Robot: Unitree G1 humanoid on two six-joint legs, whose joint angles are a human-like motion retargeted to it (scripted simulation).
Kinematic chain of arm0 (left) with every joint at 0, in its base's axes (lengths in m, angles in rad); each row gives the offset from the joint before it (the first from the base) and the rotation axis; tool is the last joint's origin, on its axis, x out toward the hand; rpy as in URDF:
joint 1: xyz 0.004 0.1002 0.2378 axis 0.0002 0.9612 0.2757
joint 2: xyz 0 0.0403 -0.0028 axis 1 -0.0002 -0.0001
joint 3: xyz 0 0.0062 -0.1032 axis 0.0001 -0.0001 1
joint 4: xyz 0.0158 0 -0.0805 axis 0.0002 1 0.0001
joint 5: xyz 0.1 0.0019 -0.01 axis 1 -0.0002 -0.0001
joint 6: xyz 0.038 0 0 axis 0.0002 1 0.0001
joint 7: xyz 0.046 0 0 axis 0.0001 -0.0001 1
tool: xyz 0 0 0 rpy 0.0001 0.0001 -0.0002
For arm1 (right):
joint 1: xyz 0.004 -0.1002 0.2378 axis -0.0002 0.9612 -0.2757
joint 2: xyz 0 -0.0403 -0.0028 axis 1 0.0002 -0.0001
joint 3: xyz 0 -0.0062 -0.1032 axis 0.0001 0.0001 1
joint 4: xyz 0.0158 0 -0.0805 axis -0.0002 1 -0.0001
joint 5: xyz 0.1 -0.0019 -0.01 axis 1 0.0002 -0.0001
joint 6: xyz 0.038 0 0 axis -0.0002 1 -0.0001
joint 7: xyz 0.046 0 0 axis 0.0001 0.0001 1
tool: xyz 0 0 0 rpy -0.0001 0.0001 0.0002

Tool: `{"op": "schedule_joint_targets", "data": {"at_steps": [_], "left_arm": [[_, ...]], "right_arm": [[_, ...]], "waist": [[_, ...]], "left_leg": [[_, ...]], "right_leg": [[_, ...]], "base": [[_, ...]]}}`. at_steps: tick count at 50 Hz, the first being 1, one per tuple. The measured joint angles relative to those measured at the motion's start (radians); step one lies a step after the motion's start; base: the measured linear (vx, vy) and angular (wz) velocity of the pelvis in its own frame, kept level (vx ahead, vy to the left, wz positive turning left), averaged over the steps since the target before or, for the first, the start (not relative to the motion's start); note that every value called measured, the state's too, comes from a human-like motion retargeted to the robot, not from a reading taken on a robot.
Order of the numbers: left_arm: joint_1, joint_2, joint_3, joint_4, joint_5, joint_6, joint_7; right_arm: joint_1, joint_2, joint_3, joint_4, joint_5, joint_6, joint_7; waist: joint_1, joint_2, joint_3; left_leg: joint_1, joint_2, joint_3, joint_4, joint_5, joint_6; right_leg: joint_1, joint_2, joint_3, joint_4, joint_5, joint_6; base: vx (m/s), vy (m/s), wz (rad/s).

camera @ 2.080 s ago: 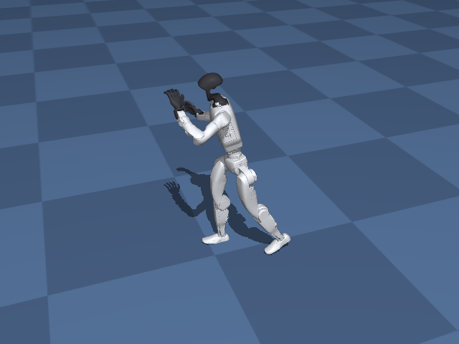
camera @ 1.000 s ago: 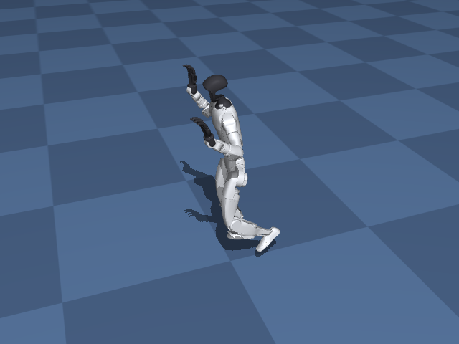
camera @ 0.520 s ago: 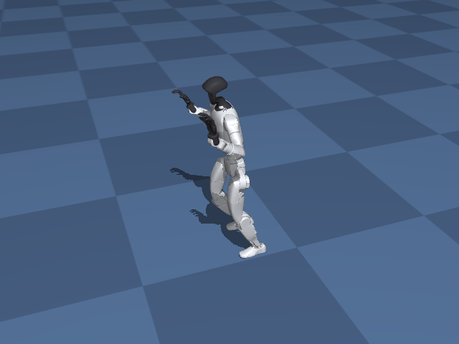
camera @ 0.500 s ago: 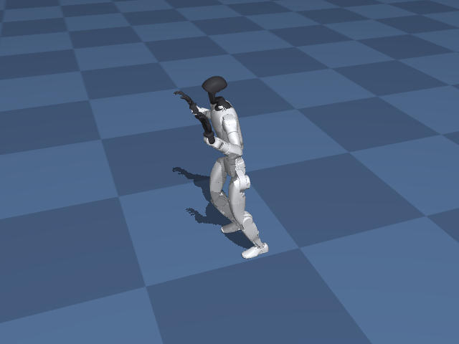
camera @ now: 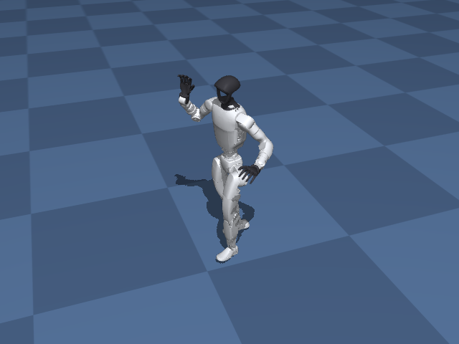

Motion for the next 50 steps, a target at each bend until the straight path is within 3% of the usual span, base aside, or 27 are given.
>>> {"op": "schedule_joint_targets", "data": {"at_steps": [3,5,7,10,12,14,18,20,23,26,29,30,32,33,35,38,41,46,48,50], "left_arm": [[0.073,0.062,0.098,-0.015,-0.102,-0.028,0.029],[0.078,0.106,0.175,-0.040,-0.141,-0.028,0.049],[0.017,0.154,0.266,-0.093,-0.119,0.022,0.089],[-0.188,0.233,0.377,-0.210,-0.043,0.132,0.129],[-0.385,0.307,0.377,-0.297,0.064,0.208,0.119],[-0.592,0.380,0.311,-0.394,0.170,0.268,0.119],[-0.964,0.468,0.089,-0.552,0.268,0.308,0.084],[-1.076,0.484,-0.001,-0.593,0.252,0.269,0.015],[-1.206,0.471,-0.109,-0.608,0.190,0.282,0.103],[-1.259,0.430,-0.241,-0.574,0.133,0.253,0.109],[-1.286,0.356,-0.396,-0.481,0.111,0.212,0.034],[-1.290,0.326,-0.450,-0.441,0.114,0.193,-0.008],[-1.246,0.271,-0.500,-0.379,0.121,0.141,-0.046],[-1.202,0.231,-0.503,-0.358,0.136,0.130,-0.053],[-1.060,0.131,-0.475,-0.337,0.163,0.125,-0.044],[-0.718,-0.030,-0.326,-0.352,0.148,0.092,-0.031],[-0.371,-0.075,-0.145,-0.367,0.081,0.046,-0.042],[0.004,0.038,0.122,-0.319,0.001,0.034,0.002],[0.043,0.069,0.193,-0.310,-0.033,0.041,0.057],[0.017,0.084,0.222,-0.325,-0.039,0.037,0.099]], "right_arm": [[-0.076,-0.127,0.106,-0.009,-0.030,-0.001,0.022],[-0.161,-0.226,0.192,0.026,-0.060,0.018,0.023],[-0.251,-0.313,0.257,0.082,-0.077,0.046,0.011],[-0.320,-0.347,0.350,0.203,-0.115,0.099,-0.002],[-0.263,-0.286,0.389,0.306,-0.138,0.121,0.033],[-0.146,-0.206,0.390,0.398,-0.144,0.126,0.076],[0.241,-0.020,0.239,0.453,-0.129,0.105,0.145],[0.445,0.099,0.157,0.427,-0.087,0.088,0.199],[0.657,0.234,0.089,0.383,-0.003,0.069,0.235],[0.775,0.267,0.089,0.342,0.047,0.063,0.282],[0.803,0.239,0.156,0.299,0.074,0.060,0.295],[0.789,0.223,0.189,0.290,0.079,0.055,0.290],[0.730,0.161,0.222,0.281,0.132,0.017,0.270],[0.672,0.132,0.244,0.290,0.133,0.008,0.251],[0.525,0.092,0.285,0.314,0.116,0.004,0.203],[0.242,0.107,0.306,0.327,0.071,0.005,0.130],[0.038,0.195,0.286,0.264,0.067,-0.003,0.090],[-0.125,0.251,0.343,0.119,0.044,-0.003,0.050],[-0.202,0.228,0.383,0.081,0.005,0.006,0.062],[-0.284,0.184,0.418,0.051,-0.034,0.007,0.073]], "waist": [[0.053,0.083,-0.029],[0.053,0.157,-0.046],[0.032,0.204,-0.036],[-0.028,0.208,0.030],[-0.088,0.215,0.077],[-0.140,0.247,0.105],[-0.249,0.336,0.093],[-0.332,0.379,0.057],[-0.472,0.413,0.011],[-0.587,0.365,-0.015],[-0.620,0.253,-0.012],[-0.607,0.213,-0.004],[-0.571,0.189,0.027],[-0.538,0.190,0.047],[-0.462,0.188,0.095],[-0.353,0.152,0.118],[-0.216,0.076,0.069],[0.034,-0.073,0.002],[0.088,-0.087,-0.005],[0.091,-0.058,-0.004]], "left_leg": [[0.028,-0.009,0.056,-0.180,0.190,-0.062],[0.048,0.001,0.146,-0.191,0.224,-0.066],[0.056,0.004,0.164,-0.112,0.063,-0.001],[0.008,-0.033,0.006,0.139,-0.166,0.136],[-0.034,-0.065,-0.096,0.305,-0.202,0.140],[-0.013,-0.099,-0.207,0.335,-0.189,0.093],[0.136,-0.144,-0.489,0.162,-0.050,0.003],[0.191,-0.134,-0.637,0.079,0.062,-0.059],[0.245,-0.108,-0.786,-0.014,0.234,-0.172],[0.292,-0.126,-0.747,-0.030,0.303,-0.224],[0.324,-0.160,-0.598,0.099,0.237,-0.174],[0.316,-0.167,-0.534,0.185,0.192,-0.136],[0.151,-0.103,-0.386,0.596,0.096,-0.144],[0.080,-0.057,-0.339,0.760,0.058,-0.102],[-0.034,0.016,-0.282,1.016,-0.029,-0.027],[-0.159,0.059,-0.206,1.170,-0.181,0.036],[-0.234,0.082,-0.082,1.074,-0.242,0.073],[-0.183,0.029,0.127,0.452,-0.184,0.090],[-0.102,-0.019,0.147,0.124,-0.109,0.054],[-0.032,-0.033,0.136,-0.035,-0.051,0.017]], "right_leg": [[0.050,0.087,0.065,0.111,0.074,0.018],[0.005,0.147,0.127,0.329,0.075,0.043],[-0.109,0.156,0.150,0.657,0.006,0.056],[-0.296,0.071,0.184,1.157,-0.153,-0.006],[-0.388,0.044,0.221,1.364,-0.242,-0.069],[-0.451,0.044,0.242,1.454,-0.324,-0.115],[-0.508,0.039,0.200,1.335,-0.376,-0.163],[-0.496,0.047,0.151,1.139,-0.345,-0.167],[-0.399,0.049,0.078,0.670,-0.271,-0.160],[-0.272,0.009,0.047,0.192,-0.187,-0.098],[-0.192,-0.047,0.087,-0.023,-0.146,-0.044],[-0.175,-0.069,0.096,-0.035,-0.141,-0.039],[-0.172,-0.088,0.039,0.071,-0.242,-0.075],[-0.187,-0.085,0.011,0.156,-0.307,-0.091],[-0.224,-0.086,-0.029,0.344,-0.413,-0.109],[-0.234,-0.103,-0.056,0.464,-0.464,-0.092],[-0.157,-0.108,-0.085,0.331,-0.395,-0.063],[-0.038,-0.121,-0.052,0.092,-0.044,-0.022],[-0.006,-0.099,0.002,0.073,0.064,-0.012],[0.047,-0.050,0.071,0.094,0.109,-0.010]], "base": [[0.77,0.21,1.18],[0.68,0.20,1.69],[0.57,0.15,2.07],[0.44,0.09,2.56],[0.38,0.10,3.32],[0.40,0.12,3.56],[0.48,0.12,3.99],[0.54,0.06,4.49],[0.57,-0.01,4.54],[0.57,-0.17,4.24],[0.49,-0.31,3.32],[0.38,-0.29,2.45],[0.28,-0.24,2.04],[0.23,-0.23,1.48],[0.24,-0.21,1.02],[0.37,-0.16,0.69],[0.55,-0.05,0.54],[0.67,0.16,0.44],[0.69,0.27,0.84],[0.72,0.28,1.63]]}}
